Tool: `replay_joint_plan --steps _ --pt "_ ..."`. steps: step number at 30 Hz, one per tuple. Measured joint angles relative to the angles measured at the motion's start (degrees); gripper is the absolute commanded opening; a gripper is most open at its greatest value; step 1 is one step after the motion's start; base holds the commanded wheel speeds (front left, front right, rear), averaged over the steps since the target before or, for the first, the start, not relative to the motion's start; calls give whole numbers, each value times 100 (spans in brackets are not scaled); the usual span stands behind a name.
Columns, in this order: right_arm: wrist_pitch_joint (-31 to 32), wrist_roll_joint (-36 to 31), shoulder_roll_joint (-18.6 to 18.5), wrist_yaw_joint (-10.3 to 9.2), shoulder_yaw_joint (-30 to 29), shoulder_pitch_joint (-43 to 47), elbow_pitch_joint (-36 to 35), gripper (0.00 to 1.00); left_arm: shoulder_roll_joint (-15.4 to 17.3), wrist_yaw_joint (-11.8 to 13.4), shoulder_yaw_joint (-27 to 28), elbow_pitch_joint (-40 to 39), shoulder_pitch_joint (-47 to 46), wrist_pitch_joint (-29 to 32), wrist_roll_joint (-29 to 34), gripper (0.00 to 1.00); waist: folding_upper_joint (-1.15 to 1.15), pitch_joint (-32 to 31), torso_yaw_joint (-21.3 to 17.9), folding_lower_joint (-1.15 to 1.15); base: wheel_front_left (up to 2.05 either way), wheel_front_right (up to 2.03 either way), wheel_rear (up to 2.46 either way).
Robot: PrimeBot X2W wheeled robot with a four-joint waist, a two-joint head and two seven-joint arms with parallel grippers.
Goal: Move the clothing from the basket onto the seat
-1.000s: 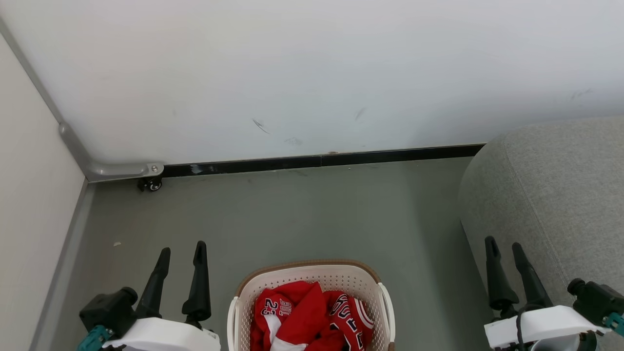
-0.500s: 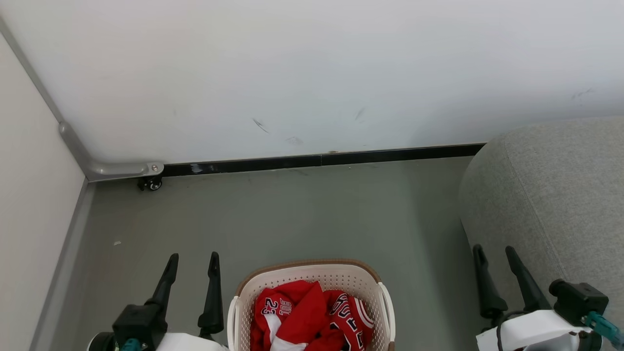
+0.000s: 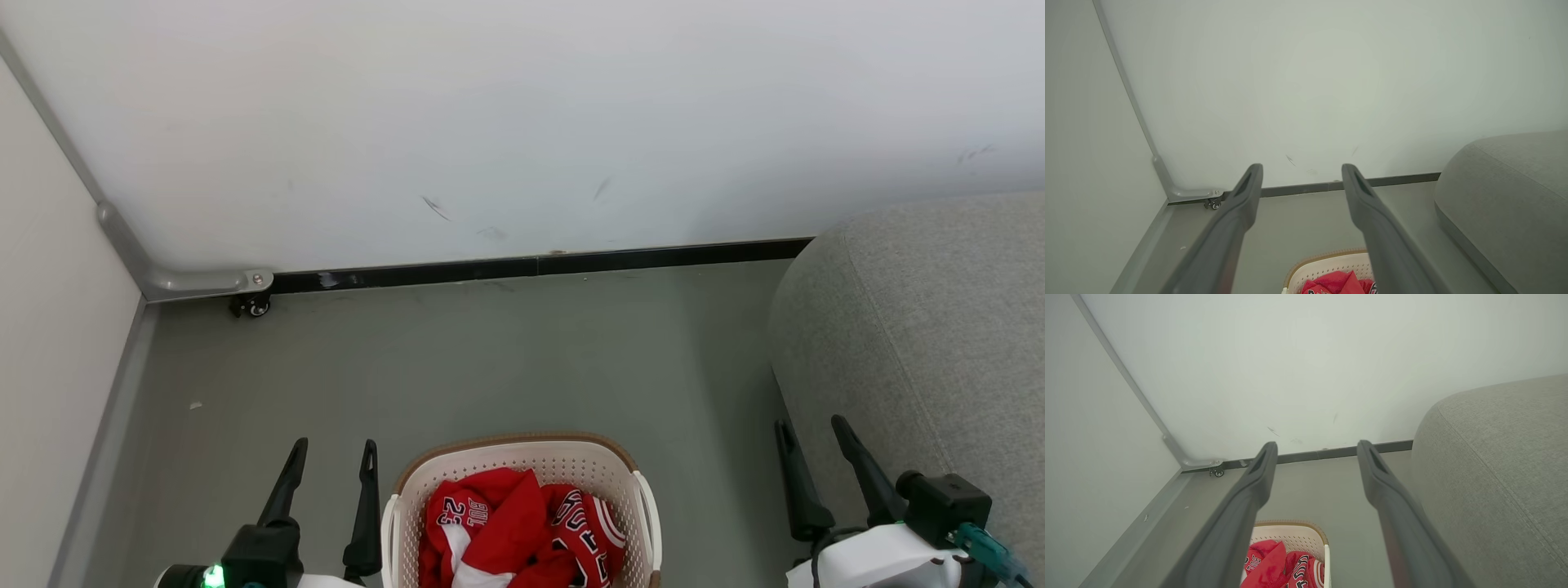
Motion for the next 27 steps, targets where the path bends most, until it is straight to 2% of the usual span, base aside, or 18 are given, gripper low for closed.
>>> replay_joint_plan --steps 13,27 --pt "0 31 -1 0 9 -3 51 100 -10 145 59 121 -2 0 -8 100 0 24 -5 0 0 0 0" --pt "0 75 -1 0 -4 -63 99 100 -21 178 80 171 -16 0 -8 100 0 41 -10 -1 0 0 0"
